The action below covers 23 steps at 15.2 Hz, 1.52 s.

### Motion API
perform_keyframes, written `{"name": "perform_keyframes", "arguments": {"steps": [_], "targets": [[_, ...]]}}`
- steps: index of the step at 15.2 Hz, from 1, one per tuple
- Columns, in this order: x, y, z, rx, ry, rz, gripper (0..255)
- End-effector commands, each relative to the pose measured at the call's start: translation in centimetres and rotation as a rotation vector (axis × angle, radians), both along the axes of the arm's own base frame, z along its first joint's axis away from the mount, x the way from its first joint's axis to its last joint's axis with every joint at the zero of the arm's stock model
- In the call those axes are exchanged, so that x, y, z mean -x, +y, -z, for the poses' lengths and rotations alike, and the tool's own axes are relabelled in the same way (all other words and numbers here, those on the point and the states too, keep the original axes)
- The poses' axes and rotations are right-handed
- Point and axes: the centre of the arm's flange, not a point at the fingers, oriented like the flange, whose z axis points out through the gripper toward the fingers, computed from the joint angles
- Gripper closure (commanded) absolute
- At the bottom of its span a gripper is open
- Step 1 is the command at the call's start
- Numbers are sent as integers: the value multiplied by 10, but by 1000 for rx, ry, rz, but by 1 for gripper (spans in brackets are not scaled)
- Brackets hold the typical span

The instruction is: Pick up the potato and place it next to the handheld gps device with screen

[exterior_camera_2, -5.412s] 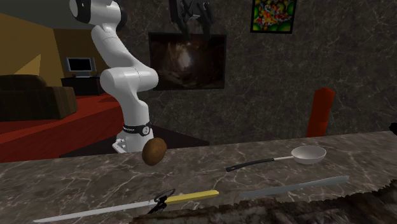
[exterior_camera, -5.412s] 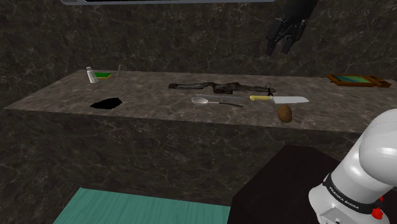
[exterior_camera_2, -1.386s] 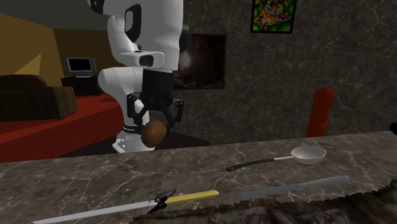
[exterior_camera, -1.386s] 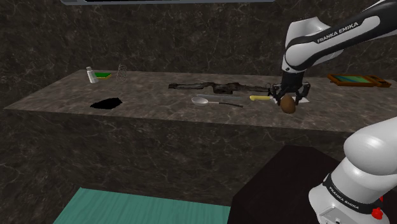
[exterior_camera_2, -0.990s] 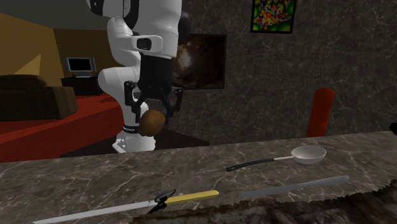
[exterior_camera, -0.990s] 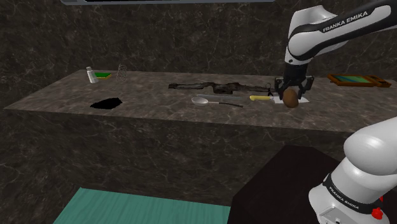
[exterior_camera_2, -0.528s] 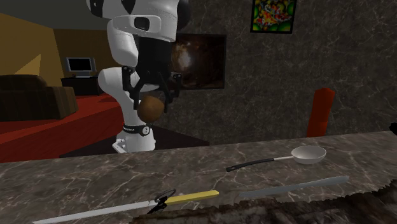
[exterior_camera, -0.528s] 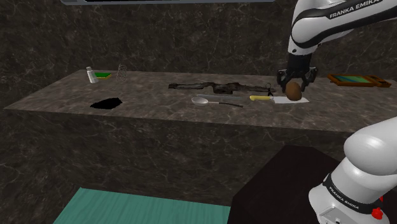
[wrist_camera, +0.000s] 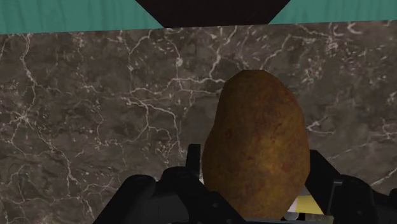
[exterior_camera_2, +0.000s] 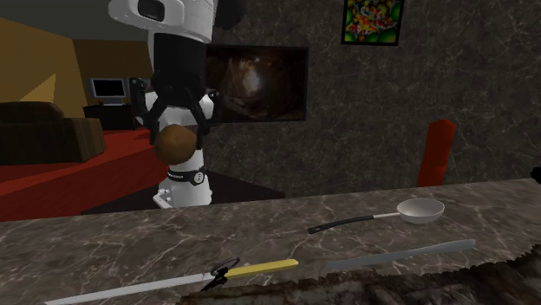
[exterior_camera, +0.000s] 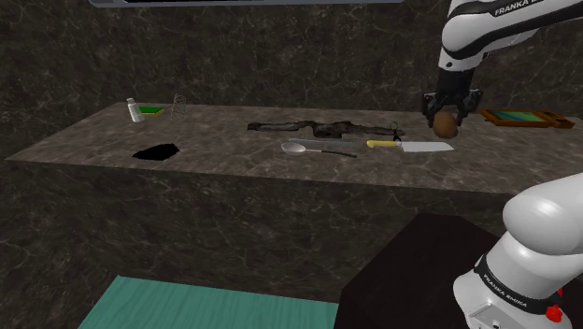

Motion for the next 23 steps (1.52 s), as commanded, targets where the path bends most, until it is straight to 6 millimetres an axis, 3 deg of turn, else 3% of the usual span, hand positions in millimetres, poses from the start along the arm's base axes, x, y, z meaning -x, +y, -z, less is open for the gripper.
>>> {"name": "perform_keyframes", "arguments": {"steps": [1, 23], "targets": [[8, -27, -1, 1, 0, -1, 255], [84, -307, -3, 1, 0, -1, 255]]}}
